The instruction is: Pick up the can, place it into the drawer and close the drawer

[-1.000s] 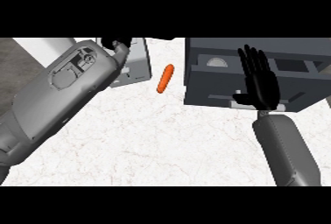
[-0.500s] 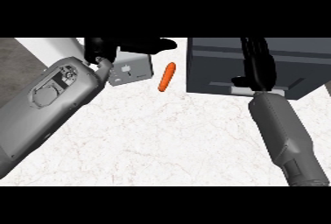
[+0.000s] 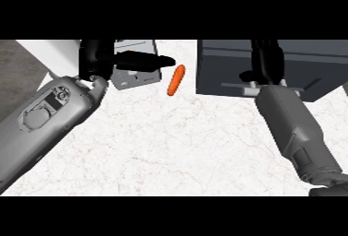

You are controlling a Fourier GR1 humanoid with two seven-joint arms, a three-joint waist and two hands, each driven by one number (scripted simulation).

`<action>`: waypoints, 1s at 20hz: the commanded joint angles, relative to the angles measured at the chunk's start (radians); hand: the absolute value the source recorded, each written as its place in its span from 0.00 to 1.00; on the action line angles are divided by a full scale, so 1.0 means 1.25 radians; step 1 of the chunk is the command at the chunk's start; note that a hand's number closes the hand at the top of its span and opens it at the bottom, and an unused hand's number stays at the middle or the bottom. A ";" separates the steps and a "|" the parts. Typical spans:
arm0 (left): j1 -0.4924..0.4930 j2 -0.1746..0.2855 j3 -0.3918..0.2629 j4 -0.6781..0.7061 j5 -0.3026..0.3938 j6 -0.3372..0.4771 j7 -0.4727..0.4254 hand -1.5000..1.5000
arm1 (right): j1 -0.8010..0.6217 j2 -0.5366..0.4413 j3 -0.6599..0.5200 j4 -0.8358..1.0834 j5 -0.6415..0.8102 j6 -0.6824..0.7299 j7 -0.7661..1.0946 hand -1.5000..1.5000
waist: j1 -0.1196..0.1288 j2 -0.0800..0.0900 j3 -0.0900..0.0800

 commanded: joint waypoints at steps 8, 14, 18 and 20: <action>0.086 0.028 0.010 -0.077 -0.023 -0.014 -0.019 0.00 | -0.127 -0.027 -0.045 0.118 -0.024 0.027 -0.024 0.00 | 0.020 0.017 0.004; 0.092 0.017 0.011 -0.089 -0.031 -0.008 -0.016 0.00 | -0.159 0.027 -0.112 0.092 -0.117 0.049 -0.120 0.00 | 0.025 0.016 0.006; 0.136 0.017 0.009 -0.098 -0.040 -0.004 -0.041 0.00 | -0.175 0.040 -0.179 0.075 -0.202 0.089 -0.188 0.00 | 0.016 0.012 0.006; 0.148 0.012 0.014 -0.094 -0.030 -0.011 -0.041 0.00 | -0.172 0.048 -0.218 0.069 -0.247 0.106 -0.223 0.00 | 0.011 0.013 0.006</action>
